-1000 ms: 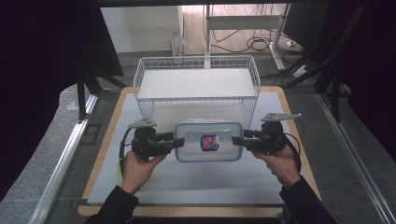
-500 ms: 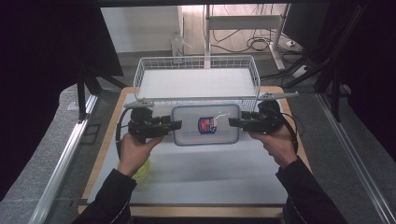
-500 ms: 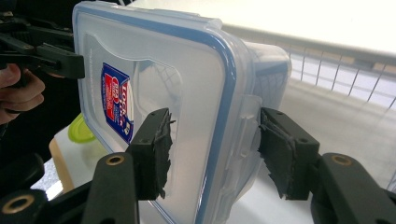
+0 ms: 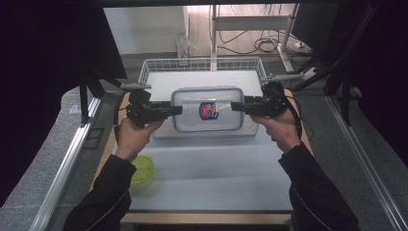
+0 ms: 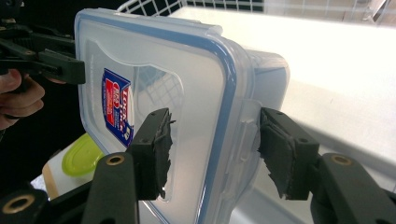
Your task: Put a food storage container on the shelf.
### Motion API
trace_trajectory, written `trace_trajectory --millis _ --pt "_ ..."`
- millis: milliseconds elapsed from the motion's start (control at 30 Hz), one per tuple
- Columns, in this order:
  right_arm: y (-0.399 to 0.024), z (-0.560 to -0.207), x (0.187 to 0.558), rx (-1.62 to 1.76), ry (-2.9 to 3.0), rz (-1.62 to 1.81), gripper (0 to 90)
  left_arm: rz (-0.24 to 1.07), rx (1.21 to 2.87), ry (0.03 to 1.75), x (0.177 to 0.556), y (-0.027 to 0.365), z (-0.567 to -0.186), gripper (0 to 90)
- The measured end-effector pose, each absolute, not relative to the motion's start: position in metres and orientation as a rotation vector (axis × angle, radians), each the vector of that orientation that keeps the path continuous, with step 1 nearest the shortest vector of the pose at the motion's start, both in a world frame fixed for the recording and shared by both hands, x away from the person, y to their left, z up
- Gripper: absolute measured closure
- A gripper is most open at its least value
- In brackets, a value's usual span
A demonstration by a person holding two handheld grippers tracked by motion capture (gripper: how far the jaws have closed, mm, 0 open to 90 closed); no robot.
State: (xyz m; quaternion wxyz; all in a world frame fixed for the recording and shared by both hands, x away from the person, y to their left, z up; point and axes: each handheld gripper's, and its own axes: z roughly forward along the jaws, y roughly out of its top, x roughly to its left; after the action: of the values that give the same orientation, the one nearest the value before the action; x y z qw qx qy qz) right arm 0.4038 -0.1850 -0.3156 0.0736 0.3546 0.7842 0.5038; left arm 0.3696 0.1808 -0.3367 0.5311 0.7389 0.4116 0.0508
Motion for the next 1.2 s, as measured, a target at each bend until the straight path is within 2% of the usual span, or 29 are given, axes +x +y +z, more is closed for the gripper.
trace_trajectory --millis 433,733,1200 --pt "-0.187 -0.297 0.435 1.132 2.275 1.537 51.2 0.088 1.779 0.989 0.405 0.178 -0.323 52.5" --pt "-0.182 -0.292 0.437 1.130 2.249 1.509 51.7 0.048 1.743 1.002 0.414 0.181 -0.329 52.1" --pt "-0.174 -0.281 0.460 1.184 2.245 1.532 50.8 0.041 1.705 1.004 0.434 0.191 -0.316 51.9"
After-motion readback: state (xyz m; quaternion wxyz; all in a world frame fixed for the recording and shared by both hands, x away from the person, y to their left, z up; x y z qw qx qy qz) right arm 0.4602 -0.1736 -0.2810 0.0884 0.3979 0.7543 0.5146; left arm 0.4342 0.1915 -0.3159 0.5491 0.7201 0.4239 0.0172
